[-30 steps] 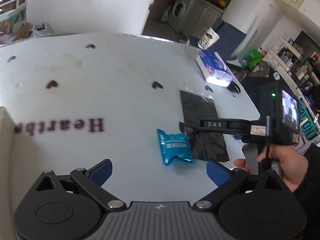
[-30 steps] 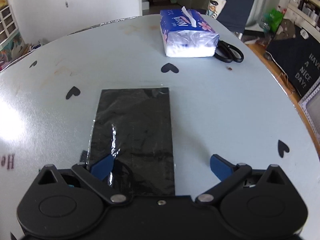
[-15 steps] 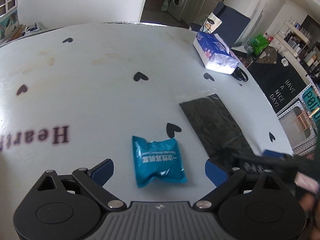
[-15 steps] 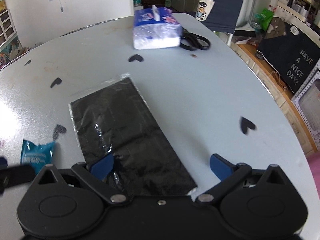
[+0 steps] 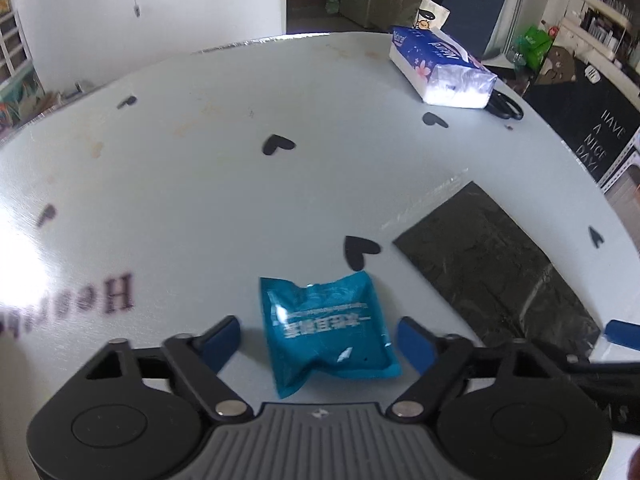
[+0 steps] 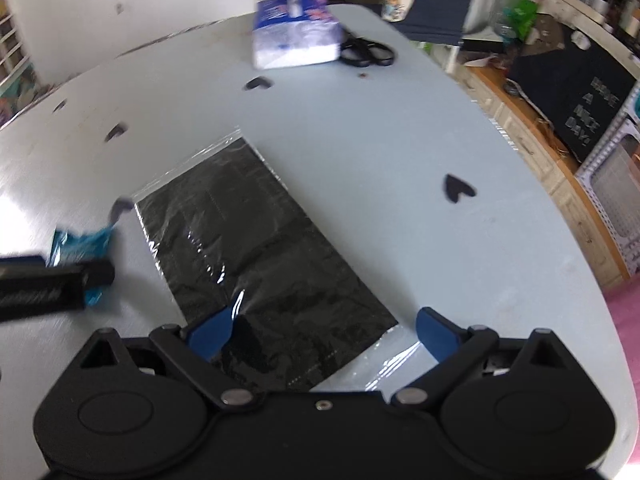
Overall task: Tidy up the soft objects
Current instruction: 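Grasp the blue packet with left tool while right grasps black wrapped sheet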
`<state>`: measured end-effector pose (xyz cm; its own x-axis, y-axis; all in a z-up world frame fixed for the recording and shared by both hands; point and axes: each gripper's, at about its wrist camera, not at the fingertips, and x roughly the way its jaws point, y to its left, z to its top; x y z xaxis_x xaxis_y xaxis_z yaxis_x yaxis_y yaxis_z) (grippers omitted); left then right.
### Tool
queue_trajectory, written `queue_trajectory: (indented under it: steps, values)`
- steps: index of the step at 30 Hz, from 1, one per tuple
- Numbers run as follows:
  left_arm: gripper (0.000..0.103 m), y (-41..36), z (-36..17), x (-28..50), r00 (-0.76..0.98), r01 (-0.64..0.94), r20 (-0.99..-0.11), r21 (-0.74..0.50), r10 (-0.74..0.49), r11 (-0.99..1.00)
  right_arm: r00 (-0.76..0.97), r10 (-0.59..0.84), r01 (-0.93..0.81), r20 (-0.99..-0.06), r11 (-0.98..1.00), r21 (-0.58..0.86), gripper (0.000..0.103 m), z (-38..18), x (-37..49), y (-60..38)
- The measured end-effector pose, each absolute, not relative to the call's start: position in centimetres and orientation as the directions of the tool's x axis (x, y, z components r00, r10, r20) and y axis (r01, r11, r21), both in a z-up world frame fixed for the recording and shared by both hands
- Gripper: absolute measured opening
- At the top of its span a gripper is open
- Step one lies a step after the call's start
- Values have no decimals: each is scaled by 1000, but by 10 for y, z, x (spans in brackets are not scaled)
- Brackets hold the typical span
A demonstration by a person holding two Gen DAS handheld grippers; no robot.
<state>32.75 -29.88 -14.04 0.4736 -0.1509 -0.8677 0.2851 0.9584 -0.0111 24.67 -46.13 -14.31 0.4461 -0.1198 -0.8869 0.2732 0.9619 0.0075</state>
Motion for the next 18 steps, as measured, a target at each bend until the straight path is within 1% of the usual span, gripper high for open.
queue_trajectory:
  steps: [2,4,5,6,7,8,11,14,16,18]
  values:
    - [60,-294,-138,326,486,298,-859,-7,-158,955,434,-98,239,-895,971,10,98,-141,245,-455]
    - [58,-288,-136,327,473,308,-864,-22,-174,951,435,-73,201,-897,979,18,91,-137,245,-450]
    - [58,-285,-135,326,470,307,-864,-30,-179,951,453,-58,176,-890,984,25,91,-134,245,-449]
    - [58,-282,-135,327,468,305,-865,-36,-183,952,479,-43,147,-877,989,32,93,-130,245,-447]
    - [57,-279,-135,326,466,302,-864,-45,-189,952,506,-27,112,-862,993,34,97,-127,246,-446]
    - [57,-275,-134,325,463,299,-864,-56,-196,953,528,-11,68,-849,997,30,99,-124,248,-444]
    - [57,-266,-133,322,451,296,-864,-90,-222,951,567,80,-104,-820,994,26,101,-123,257,-440]
    - [57,-259,-132,319,447,292,-863,-109,-236,950,509,137,-221,-850,975,24,101,-135,274,-438]
    - [57,-255,-131,318,444,285,-863,-119,-241,951,473,141,-240,-870,970,27,103,-144,283,-441]
    - [57,-252,-130,316,444,284,-861,-126,-247,951,477,162,-253,-864,966,42,103,-145,284,-443]
